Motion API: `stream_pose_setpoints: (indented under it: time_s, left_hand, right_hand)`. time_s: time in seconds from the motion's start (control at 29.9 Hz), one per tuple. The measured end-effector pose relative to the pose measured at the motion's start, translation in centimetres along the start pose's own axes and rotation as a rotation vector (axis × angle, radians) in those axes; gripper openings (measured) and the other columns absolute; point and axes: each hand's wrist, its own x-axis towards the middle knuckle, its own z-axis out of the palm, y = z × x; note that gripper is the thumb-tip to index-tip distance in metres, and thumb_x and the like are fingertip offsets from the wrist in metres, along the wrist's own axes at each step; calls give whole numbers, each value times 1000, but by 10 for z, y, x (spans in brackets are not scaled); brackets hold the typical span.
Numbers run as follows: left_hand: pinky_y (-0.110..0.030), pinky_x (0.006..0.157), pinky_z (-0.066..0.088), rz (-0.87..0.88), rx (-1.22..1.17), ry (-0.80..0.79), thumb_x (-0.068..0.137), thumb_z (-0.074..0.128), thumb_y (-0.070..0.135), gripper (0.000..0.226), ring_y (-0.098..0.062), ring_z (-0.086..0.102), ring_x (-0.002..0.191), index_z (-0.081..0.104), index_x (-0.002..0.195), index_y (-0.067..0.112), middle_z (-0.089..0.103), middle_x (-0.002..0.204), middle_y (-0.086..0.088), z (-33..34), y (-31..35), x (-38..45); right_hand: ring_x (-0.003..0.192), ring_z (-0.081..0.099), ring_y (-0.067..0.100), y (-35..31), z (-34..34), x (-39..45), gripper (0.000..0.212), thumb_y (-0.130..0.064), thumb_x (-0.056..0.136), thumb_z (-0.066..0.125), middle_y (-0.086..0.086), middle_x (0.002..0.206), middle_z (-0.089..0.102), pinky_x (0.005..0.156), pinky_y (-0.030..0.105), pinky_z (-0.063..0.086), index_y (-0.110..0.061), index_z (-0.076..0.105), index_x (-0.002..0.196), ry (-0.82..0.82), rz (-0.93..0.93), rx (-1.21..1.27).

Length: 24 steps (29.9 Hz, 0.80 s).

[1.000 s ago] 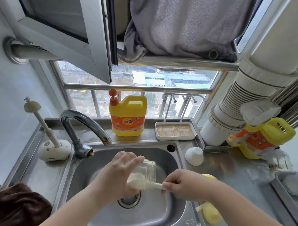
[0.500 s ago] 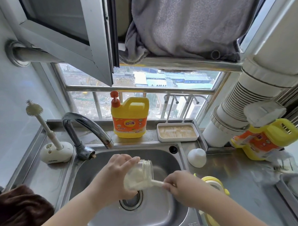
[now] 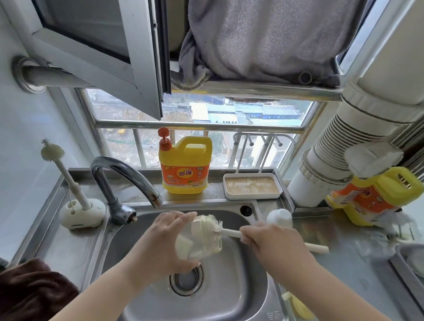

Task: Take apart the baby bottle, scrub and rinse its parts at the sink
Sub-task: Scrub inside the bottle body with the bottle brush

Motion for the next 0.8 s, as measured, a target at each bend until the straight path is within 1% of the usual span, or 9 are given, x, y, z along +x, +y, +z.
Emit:
stream_pose_setpoints:
  time_s: [0.13, 0.27, 0.33, 0.43, 0.5, 0.57, 0.6, 0.67, 0.8]
  left_hand:
    - [-24, 92, 41, 49, 5, 19, 50, 63, 60, 91, -1, 39, 108, 54, 129, 16, 54, 117, 10, 1, 3, -5]
    - [-19, 91, 37, 25, -28, 42, 48, 63, 60, 90, 5, 36, 108, 55, 127, 17, 47, 117, 16, 0, 12, -7]
    - [-24, 90, 42, 61, 28, 69, 49, 61, 60, 87, -1, 41, 107, 55, 124, 16, 56, 114, 9, 1, 14, -6]
    - [-31, 91, 41, 78, 81, 113, 49, 58, 61, 85, -7, 43, 104, 49, 122, 19, 62, 110, 1, 2, 15, -4]
    - [-33, 91, 40, 83, 110, 139, 49, 59, 63, 86, -8, 43, 104, 46, 122, 20, 63, 110, -1, -1, 15, -1]
    - [-33, 91, 42, 107, 145, 152, 49, 62, 63, 88, -10, 43, 105, 47, 122, 18, 63, 110, -2, -4, 13, 2]
    - [-32, 91, 45, 128, 168, 143, 47, 67, 61, 90, -11, 43, 106, 46, 123, 16, 63, 110, -2, -5, 12, 2]
    - [-26, 91, 47, 183, 210, 107, 41, 82, 54, 97, -12, 44, 106, 47, 122, 12, 63, 108, -3, -3, 12, 2]
    - [-28, 88, 51, 229, 178, 65, 36, 88, 45, 99, -14, 45, 105, 48, 121, 12, 60, 109, -3, 10, 12, -7]
  right_hand:
    - [51, 40, 9, 4, -21, -3, 25, -39, 97, 42, -9, 61, 46, 49, 23, 33, -28, 65, 96, -472, 59, 419]
    - [45, 33, 8, 3, -34, -7, 28, -41, 96, 43, -7, 57, 44, 45, 21, 29, -28, 68, 98, -583, 78, 519]
    - [50, 38, 8, 5, -33, -6, 27, -40, 97, 43, -8, 60, 46, 50, 22, 33, -27, 66, 103, -487, 81, 382]
    - [62, 43, 11, 4, -27, -6, 15, -39, 93, 51, -10, 62, 37, 51, 22, 29, -31, 64, 94, -143, 85, 45]
    - [51, 40, 13, 3, -28, -6, 14, -36, 76, 74, -8, 56, 36, 44, 19, 16, -29, 63, 72, 20, -7, -99]
    - [49, 42, 12, 1, -28, -8, 13, -36, 79, 71, -7, 59, 42, 45, 23, 24, -27, 63, 76, 87, -33, -145]
    - [54, 42, 11, 0, -28, -8, 11, -38, 90, 57, -7, 65, 43, 50, 25, 30, -28, 62, 88, 38, 3, -86]
    - [57, 41, 9, 5, -28, -11, 23, -39, 98, 41, -9, 67, 45, 55, 26, 36, -30, 62, 101, -346, 110, 187]
    - [50, 37, 11, 13, -32, -9, 30, -44, 96, 42, -6, 59, 46, 51, 23, 32, -29, 68, 91, -654, 118, 462]
